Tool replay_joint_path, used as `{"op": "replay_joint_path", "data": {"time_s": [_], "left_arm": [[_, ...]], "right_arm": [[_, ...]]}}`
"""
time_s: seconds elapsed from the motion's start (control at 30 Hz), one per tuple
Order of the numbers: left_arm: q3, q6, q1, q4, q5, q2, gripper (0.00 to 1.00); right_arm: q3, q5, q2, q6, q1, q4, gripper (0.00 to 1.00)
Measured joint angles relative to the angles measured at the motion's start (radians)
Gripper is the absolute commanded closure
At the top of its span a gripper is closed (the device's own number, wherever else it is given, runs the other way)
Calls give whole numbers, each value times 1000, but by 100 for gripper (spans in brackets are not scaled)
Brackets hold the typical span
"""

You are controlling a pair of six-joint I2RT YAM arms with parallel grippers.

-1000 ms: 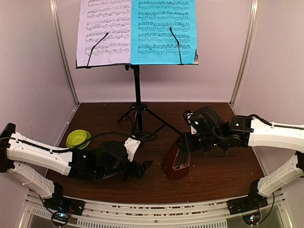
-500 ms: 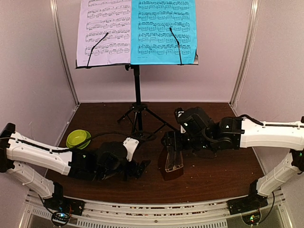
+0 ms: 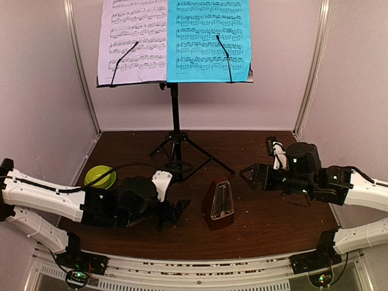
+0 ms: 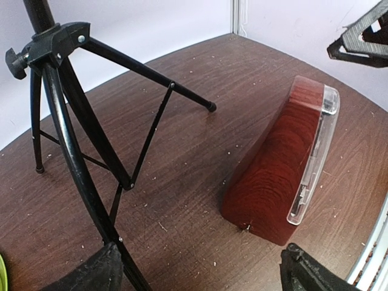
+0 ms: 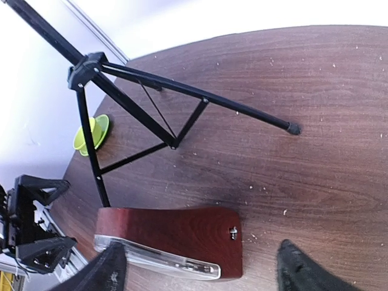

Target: Set up the instrument practice props

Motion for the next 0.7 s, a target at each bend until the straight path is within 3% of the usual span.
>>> {"op": "replay_joint_path", "data": {"time_s": [0.13, 0.23, 0.5, 0.7], "left_arm": [[0, -4, 0, 0, 0, -2, 8], [0, -10, 0, 0, 0, -2, 7], [0, -51, 0, -3, -1, -2, 7], [7, -97, 0, -50, -17, -5, 6]], "right_arm": [[-28, -42, 34, 3, -58, 7, 47], [-85, -72, 112, 6, -99, 31, 60], [-155, -185, 325, -1, -113, 134, 72], [-157, -315, 442, -2, -101, 282, 75]]}}
